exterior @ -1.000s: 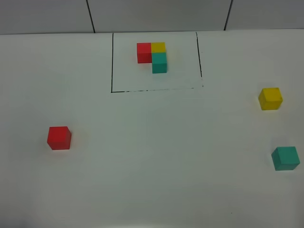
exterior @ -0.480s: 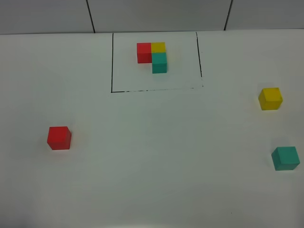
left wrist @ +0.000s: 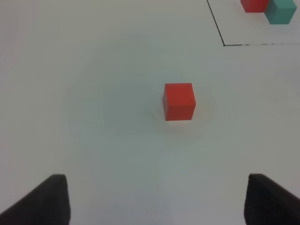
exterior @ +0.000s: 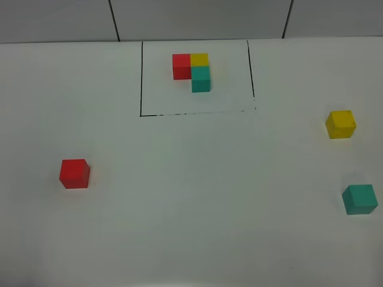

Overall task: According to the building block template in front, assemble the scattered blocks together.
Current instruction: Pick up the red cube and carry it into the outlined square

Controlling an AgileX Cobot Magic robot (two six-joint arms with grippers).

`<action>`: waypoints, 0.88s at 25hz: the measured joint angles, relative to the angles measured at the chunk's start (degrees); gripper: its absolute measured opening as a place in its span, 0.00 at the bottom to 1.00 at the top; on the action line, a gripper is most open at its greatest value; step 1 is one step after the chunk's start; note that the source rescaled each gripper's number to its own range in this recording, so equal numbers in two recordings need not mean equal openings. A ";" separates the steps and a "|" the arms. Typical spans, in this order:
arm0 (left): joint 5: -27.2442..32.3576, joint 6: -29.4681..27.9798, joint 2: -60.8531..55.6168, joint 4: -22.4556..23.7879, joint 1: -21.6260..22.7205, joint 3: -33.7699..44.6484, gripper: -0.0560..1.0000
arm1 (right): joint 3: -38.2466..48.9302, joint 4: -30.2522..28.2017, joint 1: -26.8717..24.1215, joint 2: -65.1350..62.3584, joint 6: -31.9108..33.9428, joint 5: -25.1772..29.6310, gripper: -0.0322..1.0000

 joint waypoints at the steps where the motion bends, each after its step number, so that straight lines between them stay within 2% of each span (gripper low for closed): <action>1: 0.00 0.00 0.00 0.00 0.00 0.00 0.96 | 0.00 0.00 0.00 0.00 0.00 0.00 0.73; 12: -1.13 -0.05 2.19 0.99 0.00 -0.45 0.96 | 0.00 0.22 0.00 0.00 0.00 0.00 0.73; 16: -5.33 -0.05 9.69 1.91 0.00 -1.52 0.96 | 0.00 0.33 0.00 0.00 0.00 -0.01 0.73; 22: -9.93 -0.05 27.84 2.54 0.00 -5.48 0.96 | 0.00 0.44 0.00 0.00 0.00 -0.01 0.73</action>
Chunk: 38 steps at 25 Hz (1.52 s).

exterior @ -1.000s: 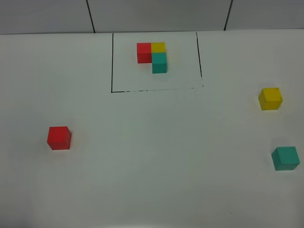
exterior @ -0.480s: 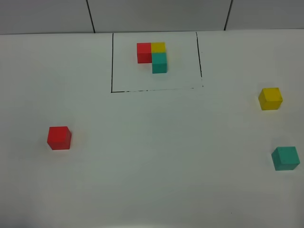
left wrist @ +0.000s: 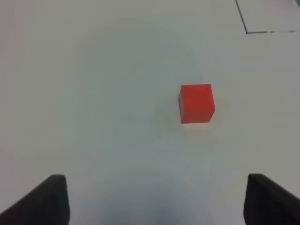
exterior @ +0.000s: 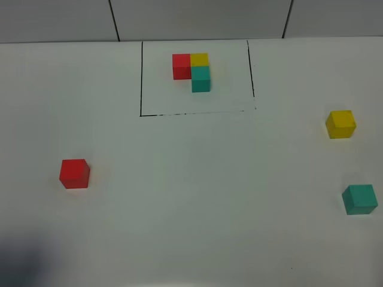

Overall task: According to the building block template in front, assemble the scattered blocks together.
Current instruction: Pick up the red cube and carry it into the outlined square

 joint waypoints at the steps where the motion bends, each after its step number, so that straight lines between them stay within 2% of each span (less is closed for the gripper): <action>1: -0.26 0.00 3.70 0.06 0.00 -1.35 0.96 | 0.00 0.00 0.00 0.00 0.00 0.00 0.73; 11: -0.70 -1.77 37.37 -1.20 0.00 -15.57 0.96 | 0.00 0.00 0.00 0.00 0.00 0.00 0.73; 16: -0.77 -2.01 50.11 -2.71 -0.16 -19.68 0.96 | 0.00 0.12 0.00 0.00 0.00 0.00 0.73; 19: -1.27 -2.90 55.61 -2.71 -2.33 -20.27 0.96 | 0.00 0.12 0.00 0.00 0.00 0.00 0.73; 26: -6.53 -7.10 65.03 -2.66 -9.19 -20.29 0.96 | 0.00 0.12 0.00 0.00 0.00 0.00 0.73; 38: -12.71 -10.38 68.29 -1.48 -9.67 -20.29 0.96 | 0.00 0.12 0.00 0.00 0.00 0.00 0.73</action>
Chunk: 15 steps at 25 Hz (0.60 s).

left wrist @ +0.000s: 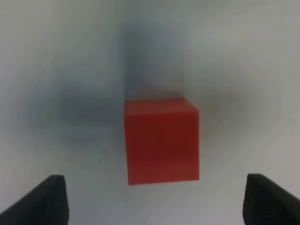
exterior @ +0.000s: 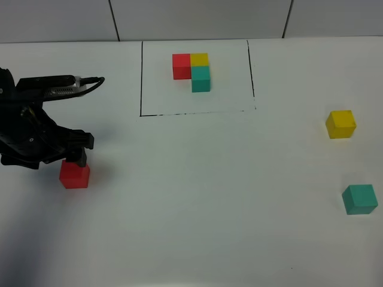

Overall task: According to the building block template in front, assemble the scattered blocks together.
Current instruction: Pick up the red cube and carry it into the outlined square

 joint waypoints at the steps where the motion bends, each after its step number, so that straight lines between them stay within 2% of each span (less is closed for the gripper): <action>1: -0.15 -0.30 0.31 0.06 0.00 0.00 0.96 | 0.00 0.00 0.00 0.00 0.00 0.00 0.73; 15: -4.62 -1.42 6.89 0.05 0.00 -0.05 0.96 | 0.00 0.11 2.69 0.00 0.00 0.00 0.73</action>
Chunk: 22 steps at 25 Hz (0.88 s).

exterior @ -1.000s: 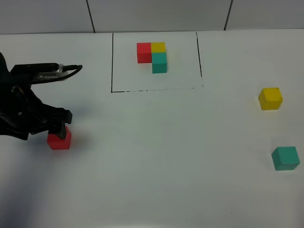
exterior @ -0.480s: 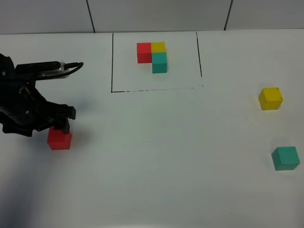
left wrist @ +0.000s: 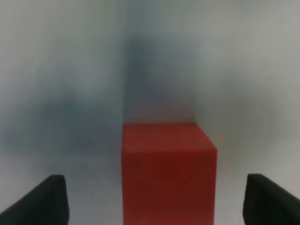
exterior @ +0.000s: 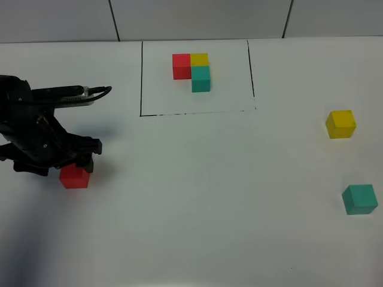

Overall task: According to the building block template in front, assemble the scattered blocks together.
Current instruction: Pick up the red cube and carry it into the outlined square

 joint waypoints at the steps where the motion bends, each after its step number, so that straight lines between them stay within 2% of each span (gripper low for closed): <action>1: -0.07 -0.05 0.67 0.00 0.00 0.00 0.96 | 0.00 0.00 0.14 0.00 0.00 0.00 0.73; 9: -2.08 -0.05 5.33 -0.05 0.00 0.00 0.96 | 0.00 0.00 0.19 0.00 0.00 0.00 0.73; 11: -2.13 -0.05 5.83 -0.05 0.00 -0.06 0.92 | 0.00 0.00 0.19 0.00 0.00 0.00 0.73; 13: -2.13 -0.05 5.89 0.06 0.00 -0.06 0.78 | 0.00 0.00 0.19 0.00 0.00 0.00 0.73; 14: -2.07 -0.05 5.94 0.06 0.00 -0.06 0.66 | 0.00 0.00 0.19 0.00 0.00 0.00 0.73; 15: -1.99 -0.05 5.94 0.06 0.00 -0.06 0.50 | 0.00 0.00 0.19 0.00 0.00 -0.05 0.73; 17: -1.72 -0.05 5.94 0.00 0.00 -0.06 0.13 | 0.00 0.00 0.19 0.00 0.00 -0.05 0.73; 18: -1.55 -0.05 5.94 0.00 0.00 -0.06 0.06 | 0.00 0.00 0.19 0.00 0.00 -0.05 0.73; 22: -0.48 0.57 5.94 0.00 0.00 -0.11 0.05 | 0.00 0.00 0.19 0.00 0.00 -0.05 0.73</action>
